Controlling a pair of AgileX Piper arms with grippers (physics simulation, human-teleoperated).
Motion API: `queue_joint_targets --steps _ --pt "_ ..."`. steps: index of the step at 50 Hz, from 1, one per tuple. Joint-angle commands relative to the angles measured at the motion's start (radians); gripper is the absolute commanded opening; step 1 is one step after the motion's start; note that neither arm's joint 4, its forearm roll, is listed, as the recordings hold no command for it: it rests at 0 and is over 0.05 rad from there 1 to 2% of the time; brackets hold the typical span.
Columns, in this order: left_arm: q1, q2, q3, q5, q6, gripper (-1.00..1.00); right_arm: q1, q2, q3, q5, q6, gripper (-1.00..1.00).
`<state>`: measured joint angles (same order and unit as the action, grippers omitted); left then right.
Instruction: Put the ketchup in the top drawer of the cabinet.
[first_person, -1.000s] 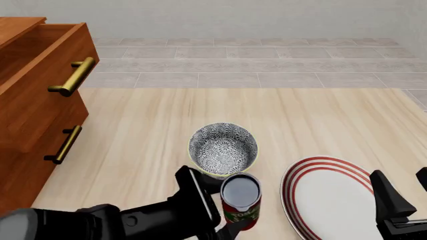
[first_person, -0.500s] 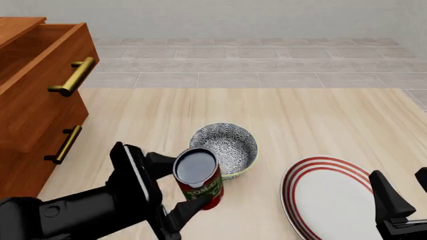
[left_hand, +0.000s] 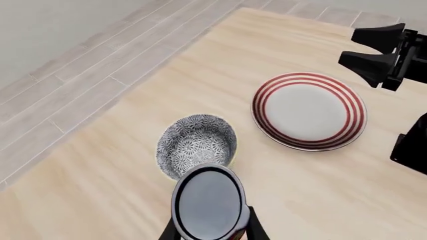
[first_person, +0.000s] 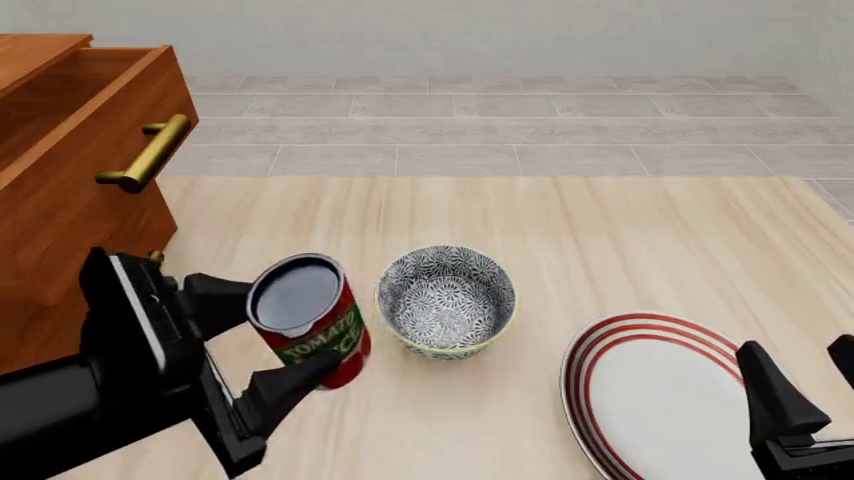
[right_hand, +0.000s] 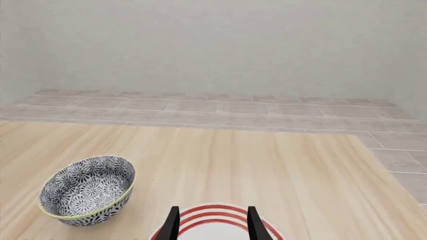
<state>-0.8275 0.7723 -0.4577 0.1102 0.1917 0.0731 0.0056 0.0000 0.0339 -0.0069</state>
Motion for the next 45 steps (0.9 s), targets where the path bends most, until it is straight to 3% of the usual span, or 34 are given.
queue_joint_targets --steps 1,7,11,16,17,22,24,25,28,35,45 --pt "0.062 -0.082 -0.038 0.132 0.017 -1.00 0.003 -0.005 0.000 0.006 0.001 1.00" --pt "0.130 -0.122 -0.079 0.213 0.025 -1.00 0.002 0.006 0.000 -0.004 0.001 1.00" --pt "0.162 -0.130 -0.116 0.272 0.026 -1.00 0.001 0.104 0.000 -0.101 0.002 1.00" --pt "0.212 -0.149 -0.143 0.326 0.035 -1.00 0.000 0.331 0.000 -0.327 0.003 1.00" --pt "0.227 -0.131 -0.157 0.354 -0.004 -1.00 0.001 0.399 0.000 -0.395 0.003 1.00" --pt "0.240 -0.156 -0.208 0.393 0.032 -1.00 0.002 0.657 0.000 -0.651 0.002 1.00" --pt "0.240 -0.155 -0.217 0.400 0.035 -1.00 0.002 0.657 0.000 -0.651 0.002 1.00" --pt "0.248 -0.158 -0.223 0.408 0.056 -1.00 0.002 0.752 0.000 -0.745 0.002 1.00" --pt "0.262 -0.160 -0.248 0.437 0.072 -1.00 0.000 0.916 0.000 -0.909 0.003 1.00" --pt "0.301 -0.171 -0.323 0.505 0.124 -1.00 0.001 1.231 0.000 -1.223 0.002 1.00" --pt "0.382 -0.159 -0.471 0.582 0.164 -1.00 0.001 1.245 0.000 -1.241 0.000 1.00"
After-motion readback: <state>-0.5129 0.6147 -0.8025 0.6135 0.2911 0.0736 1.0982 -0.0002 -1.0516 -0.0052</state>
